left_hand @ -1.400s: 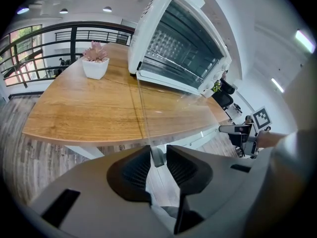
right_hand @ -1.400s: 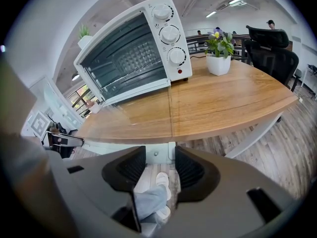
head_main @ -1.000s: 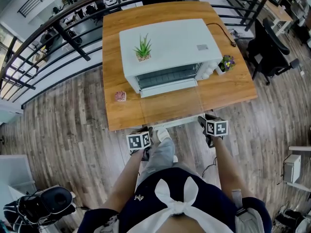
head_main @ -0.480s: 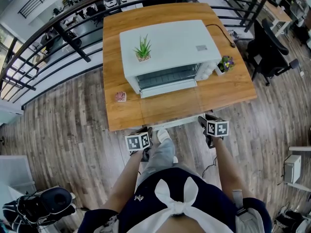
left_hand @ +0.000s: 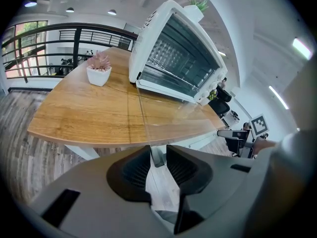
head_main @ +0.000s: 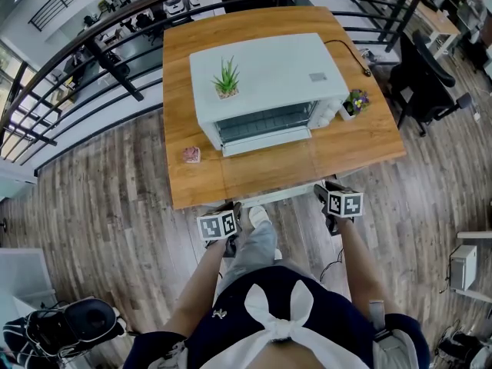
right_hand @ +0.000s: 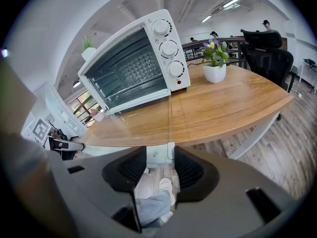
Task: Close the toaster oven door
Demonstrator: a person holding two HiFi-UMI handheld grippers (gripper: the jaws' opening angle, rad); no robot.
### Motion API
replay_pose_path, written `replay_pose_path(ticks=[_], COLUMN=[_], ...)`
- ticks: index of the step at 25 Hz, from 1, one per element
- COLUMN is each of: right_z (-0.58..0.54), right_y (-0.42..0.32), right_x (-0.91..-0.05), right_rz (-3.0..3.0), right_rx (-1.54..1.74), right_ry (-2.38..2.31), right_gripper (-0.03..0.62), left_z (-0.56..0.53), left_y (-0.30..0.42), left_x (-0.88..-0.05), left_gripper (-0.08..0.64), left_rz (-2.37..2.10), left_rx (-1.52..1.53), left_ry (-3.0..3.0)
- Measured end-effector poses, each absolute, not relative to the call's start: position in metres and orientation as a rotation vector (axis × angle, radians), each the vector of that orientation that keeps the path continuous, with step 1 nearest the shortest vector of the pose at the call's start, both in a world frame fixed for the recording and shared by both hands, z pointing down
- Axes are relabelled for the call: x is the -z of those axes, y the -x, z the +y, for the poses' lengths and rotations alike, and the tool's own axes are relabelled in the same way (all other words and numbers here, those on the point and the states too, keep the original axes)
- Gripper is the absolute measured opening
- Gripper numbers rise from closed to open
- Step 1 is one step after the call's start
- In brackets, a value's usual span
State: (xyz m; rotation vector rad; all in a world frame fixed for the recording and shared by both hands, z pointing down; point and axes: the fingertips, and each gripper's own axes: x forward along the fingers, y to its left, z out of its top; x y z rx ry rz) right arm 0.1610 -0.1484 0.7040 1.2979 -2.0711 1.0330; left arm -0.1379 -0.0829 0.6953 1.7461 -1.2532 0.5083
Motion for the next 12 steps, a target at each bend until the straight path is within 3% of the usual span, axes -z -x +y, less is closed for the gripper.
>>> replay_pose_path(ticks=[12], right_z=[-0.148], right_y=[-0.161], right_x=[-0.695], right_rz=[-2.098], right_rx=[-1.038], right_ry=[-1.321], right_gripper=[0.183], left_z=[-0.084], left_y=[0.138], left_x=[-0.683], left_gripper=[0.11], left_rz=[-1.257], left_rx=[-0.453], left_ry=[-1.757])
